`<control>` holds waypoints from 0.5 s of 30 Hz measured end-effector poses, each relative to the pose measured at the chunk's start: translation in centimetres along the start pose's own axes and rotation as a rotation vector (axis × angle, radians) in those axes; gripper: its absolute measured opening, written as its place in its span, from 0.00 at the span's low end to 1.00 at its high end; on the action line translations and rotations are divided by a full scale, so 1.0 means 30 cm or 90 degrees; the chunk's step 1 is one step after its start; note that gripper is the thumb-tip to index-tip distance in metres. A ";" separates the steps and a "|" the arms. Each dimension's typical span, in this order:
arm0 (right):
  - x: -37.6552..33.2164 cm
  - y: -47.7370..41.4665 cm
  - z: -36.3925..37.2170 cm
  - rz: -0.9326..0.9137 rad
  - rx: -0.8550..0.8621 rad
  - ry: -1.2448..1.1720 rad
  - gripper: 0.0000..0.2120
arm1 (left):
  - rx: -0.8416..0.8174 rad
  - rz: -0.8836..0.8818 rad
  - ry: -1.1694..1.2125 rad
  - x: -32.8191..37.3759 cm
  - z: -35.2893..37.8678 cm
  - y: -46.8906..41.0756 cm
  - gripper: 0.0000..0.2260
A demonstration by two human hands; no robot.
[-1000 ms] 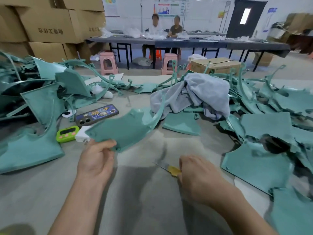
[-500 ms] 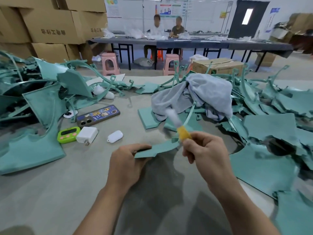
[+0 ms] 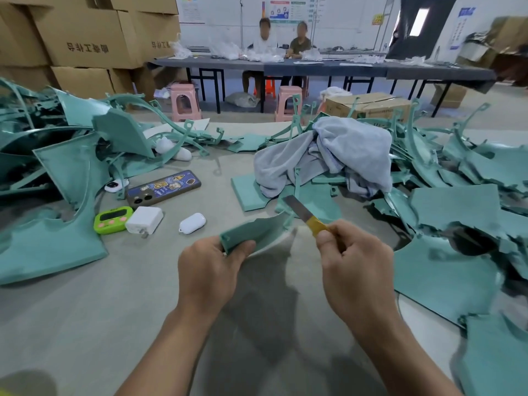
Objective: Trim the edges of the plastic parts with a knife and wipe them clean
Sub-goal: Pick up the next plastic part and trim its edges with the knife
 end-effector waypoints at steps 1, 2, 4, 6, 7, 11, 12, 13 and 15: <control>-0.011 0.010 0.003 -0.027 -0.006 -0.031 0.11 | -0.004 -0.008 0.009 0.001 0.000 -0.002 0.21; -0.029 0.025 0.017 -0.054 -0.037 -0.064 0.10 | -0.005 -0.015 0.017 0.000 -0.003 -0.005 0.22; -0.058 0.053 0.049 -0.086 -0.107 -0.063 0.10 | 0.000 -0.021 0.034 -0.007 -0.009 -0.009 0.23; -0.040 0.037 0.052 -0.070 -0.068 0.027 0.11 | -0.007 -0.018 0.037 -0.006 -0.013 -0.013 0.22; -0.029 0.023 0.040 -0.053 -0.024 0.058 0.11 | -0.014 -0.018 0.035 -0.004 -0.014 -0.013 0.22; -0.045 0.044 0.041 -0.097 -0.023 -0.068 0.09 | -0.021 -0.028 0.052 -0.009 -0.013 -0.020 0.22; -0.056 0.057 0.059 -0.109 -0.061 -0.074 0.09 | -0.024 -0.031 0.057 -0.011 -0.011 -0.021 0.22; -0.057 0.060 0.074 -0.107 -0.087 -0.061 0.09 | -0.026 -0.033 0.059 -0.012 -0.010 -0.020 0.22; -0.026 0.031 0.072 -0.070 -0.058 -0.010 0.11 | -0.031 -0.042 0.058 -0.011 -0.006 -0.018 0.20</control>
Point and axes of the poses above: each hand's wrist, its own y-axis away from the middle knuckle, its own z-axis out of the palm, x = y × z, the point moved 3 cm from there along -y, towards the middle knuckle, and after that the axes turned 3 degrees about -z, right-handed, at the moved point
